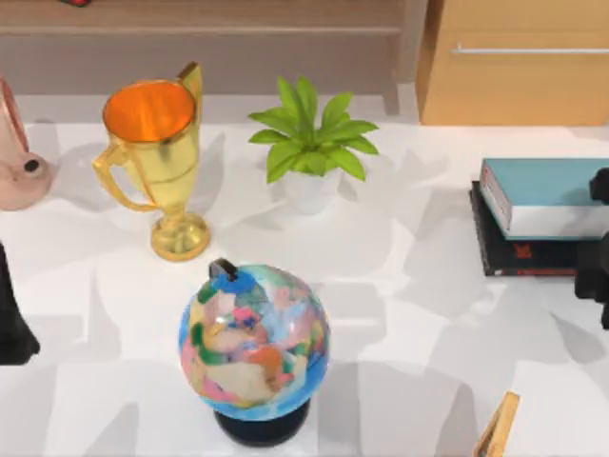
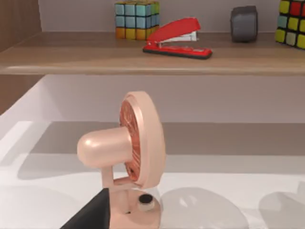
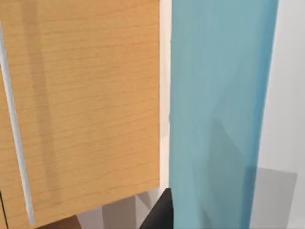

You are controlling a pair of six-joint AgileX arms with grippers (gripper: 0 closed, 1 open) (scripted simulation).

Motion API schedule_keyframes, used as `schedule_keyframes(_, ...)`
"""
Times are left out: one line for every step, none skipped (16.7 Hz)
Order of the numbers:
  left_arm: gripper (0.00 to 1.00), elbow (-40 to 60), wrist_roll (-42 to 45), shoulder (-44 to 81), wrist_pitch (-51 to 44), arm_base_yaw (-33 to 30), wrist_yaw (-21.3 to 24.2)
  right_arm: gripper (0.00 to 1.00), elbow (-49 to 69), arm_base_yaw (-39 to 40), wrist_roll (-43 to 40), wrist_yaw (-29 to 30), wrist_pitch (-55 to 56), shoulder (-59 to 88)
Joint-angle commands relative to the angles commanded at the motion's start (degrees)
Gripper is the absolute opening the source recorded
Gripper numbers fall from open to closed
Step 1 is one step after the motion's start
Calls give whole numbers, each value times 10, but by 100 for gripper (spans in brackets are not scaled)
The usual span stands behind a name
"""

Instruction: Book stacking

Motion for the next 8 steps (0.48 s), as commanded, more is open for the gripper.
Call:
schedule_keyframes(100,0,0,0,0,0,0,90,0,0,0,0,0,0)
schedule_keyframes(100,0,0,0,0,0,0,98,0,0,0,0,0,0)
schedule_keyframes(100,0,0,0,0,0,0,100,0,0,0,0,0,0)
schedule_keyframes(100,0,0,0,0,0,0,100,0,0,0,0,0,0)
schedule_keyframes(100,0,0,0,0,0,0,100,0,0,0,0,0,0)
schedule_keyframes(100,0,0,0,0,0,0,100,0,0,0,0,0,0)
schedule_keyframes(100,0,0,0,0,0,0,100,0,0,0,0,0,0)
schedule_keyframes(100,0,0,0,0,0,0,100,0,0,0,0,0,0)
